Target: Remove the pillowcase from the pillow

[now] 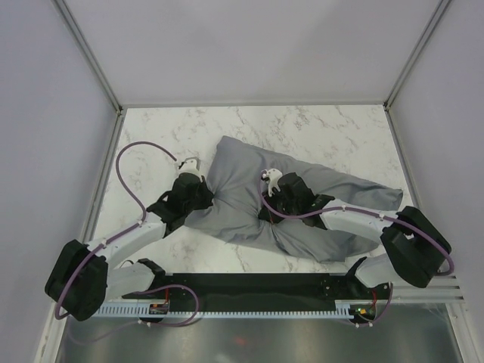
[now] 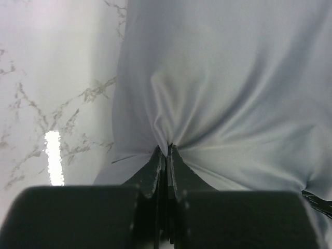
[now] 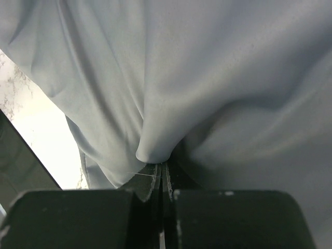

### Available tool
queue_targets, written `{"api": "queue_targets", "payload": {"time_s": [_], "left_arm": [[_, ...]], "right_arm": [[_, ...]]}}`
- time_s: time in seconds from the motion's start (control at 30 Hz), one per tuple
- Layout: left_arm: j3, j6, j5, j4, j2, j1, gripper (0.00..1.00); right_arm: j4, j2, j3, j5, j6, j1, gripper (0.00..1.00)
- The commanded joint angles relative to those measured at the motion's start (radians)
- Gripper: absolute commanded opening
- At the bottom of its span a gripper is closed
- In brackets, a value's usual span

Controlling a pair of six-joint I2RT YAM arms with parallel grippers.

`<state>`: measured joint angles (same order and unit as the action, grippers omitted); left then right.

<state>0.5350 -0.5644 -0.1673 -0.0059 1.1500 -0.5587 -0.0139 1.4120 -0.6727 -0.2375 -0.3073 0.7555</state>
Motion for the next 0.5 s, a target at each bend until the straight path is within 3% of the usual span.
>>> {"api": "queue_targets", "payload": {"time_s": [0.0,0.23,0.47], "left_arm": [[-0.006,-0.034,-0.07,-0.096,-0.032,-0.014,0.02],[-0.001,-0.084,-0.317,-0.301,-0.211,0.003,0.02],[0.011,-0.078,-0.382,-0.373,-0.269,0.052,0.02]], "right_arm": [[-0.057,0.076,-0.077,-0.013,0.025,0.007,0.0],[-0.064,0.205,-0.218,-0.022,0.017,0.053,0.0],[-0.11,0.315,-0.315,-0.013,-0.033,0.116,0.01]]}}
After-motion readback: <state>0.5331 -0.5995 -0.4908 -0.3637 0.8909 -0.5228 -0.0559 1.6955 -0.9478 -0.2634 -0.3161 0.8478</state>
